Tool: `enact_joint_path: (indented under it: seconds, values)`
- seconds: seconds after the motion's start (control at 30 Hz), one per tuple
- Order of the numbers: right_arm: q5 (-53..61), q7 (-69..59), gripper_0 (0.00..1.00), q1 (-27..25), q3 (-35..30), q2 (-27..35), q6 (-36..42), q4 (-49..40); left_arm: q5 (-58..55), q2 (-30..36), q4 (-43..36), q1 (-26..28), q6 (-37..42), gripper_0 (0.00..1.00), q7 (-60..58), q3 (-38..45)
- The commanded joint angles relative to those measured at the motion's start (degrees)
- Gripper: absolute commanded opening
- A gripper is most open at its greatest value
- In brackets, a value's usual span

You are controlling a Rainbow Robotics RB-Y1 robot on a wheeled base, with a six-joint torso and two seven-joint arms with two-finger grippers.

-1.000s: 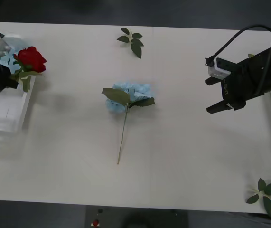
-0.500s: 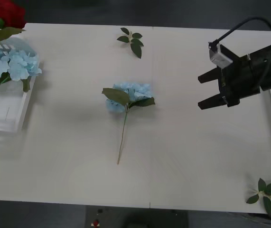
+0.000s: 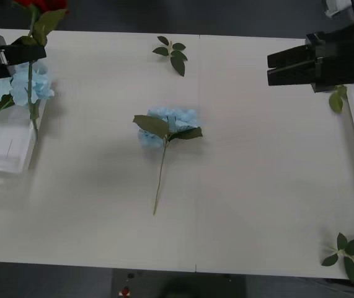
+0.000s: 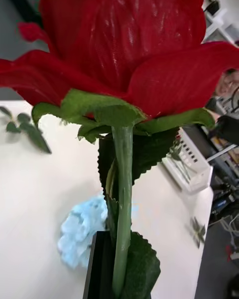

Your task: Put the red flowers into the right box and the blue flowers into the left box

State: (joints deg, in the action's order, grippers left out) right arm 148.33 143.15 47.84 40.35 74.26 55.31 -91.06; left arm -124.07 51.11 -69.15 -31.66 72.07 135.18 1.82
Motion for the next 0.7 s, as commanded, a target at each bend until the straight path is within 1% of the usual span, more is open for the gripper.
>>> enact_joint_path:
  seconds: [0.03,0.13,0.2,0.3,0.43,0.57,0.7]
  values:
    - [-4.19,-6.83,0.91,1.20,2.19,-2.55,-6.18,-4.56,-1.96,-2.16,-0.81,0.02,-2.90,0.00,6.85,0.46]
    - [-7.88,-11.49,0.92,1.20,5.00,-4.04,-11.45,-7.11,-2.14,-4.88,-0.81,-0.07,-3.95,0.00,9.75,0.46]
    - [-7.79,-14.39,0.91,1.20,6.50,-4.92,-13.83,-8.08,-2.23,-6.37,-0.81,-0.07,-4.22,0.00,10.98,0.46]
    - [-7.44,-19.40,0.91,1.20,9.13,-8.08,-19.89,-9.57,-2.23,-9.98,-0.81,0.02,-5.01,0.00,13.18,0.46]
    - [-9.46,-21.51,0.91,1.29,10.01,-12.04,-26.22,-9.93,-1.44,-13.41,-0.90,-0.07,-6.06,0.00,14.15,0.46]
    - [-12.62,-22.12,0.92,1.38,10.01,-14.76,-28.06,-9.14,0.41,-16.13,-0.98,-0.07,-7.12,0.00,14.67,0.46]
    - [-15.08,-22.47,0.92,1.29,10.10,-18.98,-30.44,-7.11,2.52,-19.38,-1.42,-0.07,-9.93,0.00,15.11,-0.51]
